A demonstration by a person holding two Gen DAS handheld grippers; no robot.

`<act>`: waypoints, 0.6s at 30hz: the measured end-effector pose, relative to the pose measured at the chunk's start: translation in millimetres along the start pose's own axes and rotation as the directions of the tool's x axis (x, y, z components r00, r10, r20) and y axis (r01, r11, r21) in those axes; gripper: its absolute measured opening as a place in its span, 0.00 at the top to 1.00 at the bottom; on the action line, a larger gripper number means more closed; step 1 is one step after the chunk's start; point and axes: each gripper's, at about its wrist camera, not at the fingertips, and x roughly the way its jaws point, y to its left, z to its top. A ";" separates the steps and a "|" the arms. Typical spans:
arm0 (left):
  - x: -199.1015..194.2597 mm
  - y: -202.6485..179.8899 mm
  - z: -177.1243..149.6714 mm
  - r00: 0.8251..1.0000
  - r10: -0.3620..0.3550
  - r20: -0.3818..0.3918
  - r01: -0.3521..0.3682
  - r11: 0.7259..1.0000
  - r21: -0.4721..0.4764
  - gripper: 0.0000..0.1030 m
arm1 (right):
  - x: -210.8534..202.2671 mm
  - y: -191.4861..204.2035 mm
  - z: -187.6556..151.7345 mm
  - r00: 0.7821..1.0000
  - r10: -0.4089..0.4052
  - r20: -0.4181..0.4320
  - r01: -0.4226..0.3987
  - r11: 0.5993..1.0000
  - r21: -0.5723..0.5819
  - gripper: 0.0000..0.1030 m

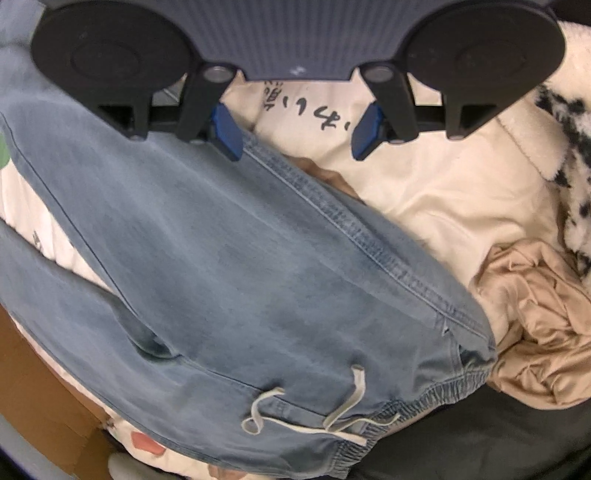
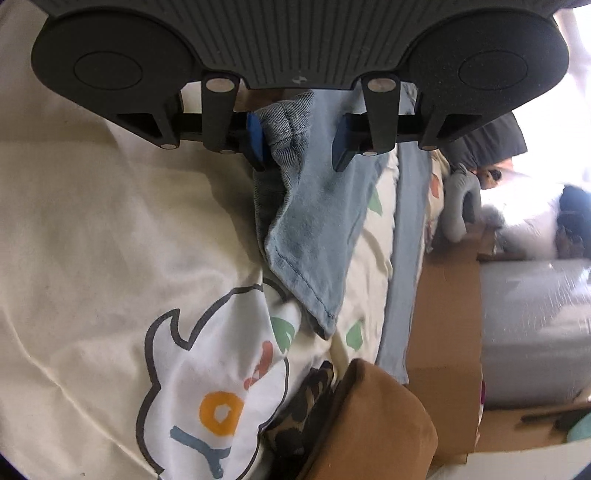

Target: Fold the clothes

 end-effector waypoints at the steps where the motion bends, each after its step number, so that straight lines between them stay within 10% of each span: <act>1: 2.2 1.0 -1.2 1.000 -0.002 -0.001 0.002 1.000 -0.002 0.34 | -0.8 -0.2 0.3 1.000 0.009 -0.004 -0.009 1.000 0.010 0.62; 7: 11.9 7.4 -9.7 0.999 -0.032 -0.023 0.032 0.999 -0.021 0.34 | -2.6 -6.9 0.6 0.991 0.120 -0.064 -0.112 0.987 0.118 0.62; 18: 15.4 17.7 -18.6 0.999 -0.034 -0.033 0.033 0.999 -0.033 0.34 | -30.4 -34.9 -10.5 0.999 -0.048 -0.027 0.051 0.987 0.153 0.62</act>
